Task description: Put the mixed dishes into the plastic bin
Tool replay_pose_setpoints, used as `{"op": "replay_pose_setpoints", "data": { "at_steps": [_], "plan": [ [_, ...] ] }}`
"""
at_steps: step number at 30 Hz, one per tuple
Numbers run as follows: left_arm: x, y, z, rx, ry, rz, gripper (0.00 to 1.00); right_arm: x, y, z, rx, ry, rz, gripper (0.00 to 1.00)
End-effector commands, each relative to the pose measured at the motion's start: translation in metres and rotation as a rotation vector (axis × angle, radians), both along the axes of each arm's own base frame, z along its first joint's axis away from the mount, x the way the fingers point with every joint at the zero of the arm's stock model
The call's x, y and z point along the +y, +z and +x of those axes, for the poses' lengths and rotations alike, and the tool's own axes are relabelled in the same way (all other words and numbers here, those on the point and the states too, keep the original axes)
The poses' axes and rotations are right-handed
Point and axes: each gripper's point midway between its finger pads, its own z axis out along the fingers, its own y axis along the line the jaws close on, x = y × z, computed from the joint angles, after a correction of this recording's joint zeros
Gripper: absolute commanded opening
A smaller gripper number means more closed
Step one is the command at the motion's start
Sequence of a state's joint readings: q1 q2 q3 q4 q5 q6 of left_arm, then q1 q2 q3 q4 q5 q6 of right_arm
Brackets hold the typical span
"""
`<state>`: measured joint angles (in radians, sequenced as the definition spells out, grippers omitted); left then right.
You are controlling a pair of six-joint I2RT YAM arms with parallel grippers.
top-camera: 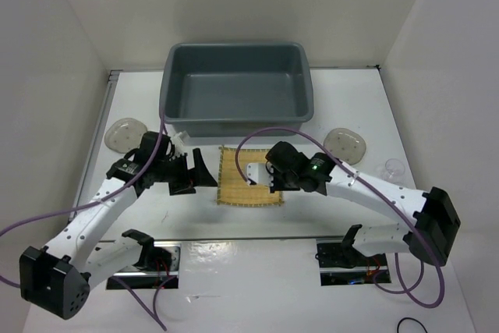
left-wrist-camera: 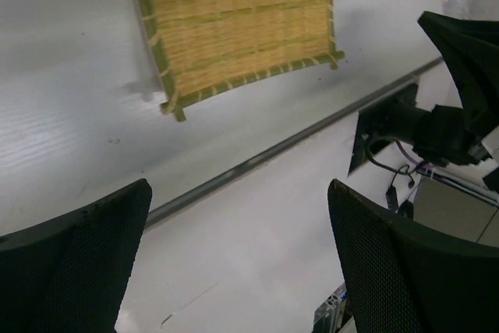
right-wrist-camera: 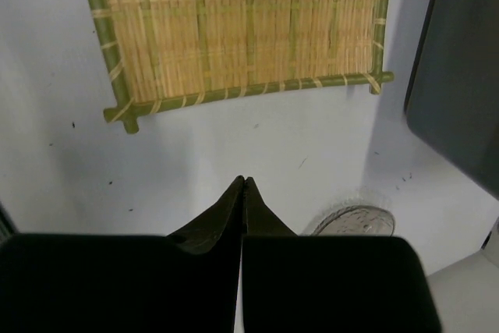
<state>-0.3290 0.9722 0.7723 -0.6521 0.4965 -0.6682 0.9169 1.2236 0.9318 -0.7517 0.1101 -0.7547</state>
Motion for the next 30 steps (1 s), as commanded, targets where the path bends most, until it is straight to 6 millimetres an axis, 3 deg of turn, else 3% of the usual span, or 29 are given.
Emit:
{"op": "replay_pose_setpoints", "data": {
  "at_steps": [1,3,6,13,16,17,21,26,30],
  "plan": [
    [0.007,-0.015,0.017,0.012,0.134,0.040,1.00,0.025,0.006,0.021,-0.085,0.005,0.079,0.00],
    [0.009,-0.036,0.011,0.076,0.163,0.054,1.00,0.027,0.001,0.019,-0.065,-0.018,0.097,0.00],
    [0.014,-0.049,0.012,0.104,0.203,0.083,0.97,0.030,-0.004,0.018,-0.050,-0.070,0.135,0.00],
    [0.009,-0.054,0.041,0.044,0.267,0.065,0.96,0.034,-0.008,0.034,-0.098,-0.223,0.189,0.00],
    [0.001,-0.058,0.054,0.031,0.258,0.058,0.97,0.030,-0.029,0.036,-0.082,-0.239,0.114,0.00],
    [0.000,-0.068,0.056,0.055,0.257,0.071,0.97,0.026,-0.036,0.038,-0.080,-0.284,0.097,0.00],
    [-0.004,-0.084,0.062,0.076,0.222,0.124,0.99,0.014,-0.059,0.058,-0.004,-0.391,0.071,0.00],
    [-0.003,-0.095,0.061,0.094,0.272,0.108,1.00,0.025,-0.072,0.071,0.016,-0.405,0.102,0.00],
    [-0.003,-0.095,0.065,0.079,0.308,0.107,1.00,0.035,-0.081,0.069,0.047,-0.367,0.129,0.00]
  ]
}}
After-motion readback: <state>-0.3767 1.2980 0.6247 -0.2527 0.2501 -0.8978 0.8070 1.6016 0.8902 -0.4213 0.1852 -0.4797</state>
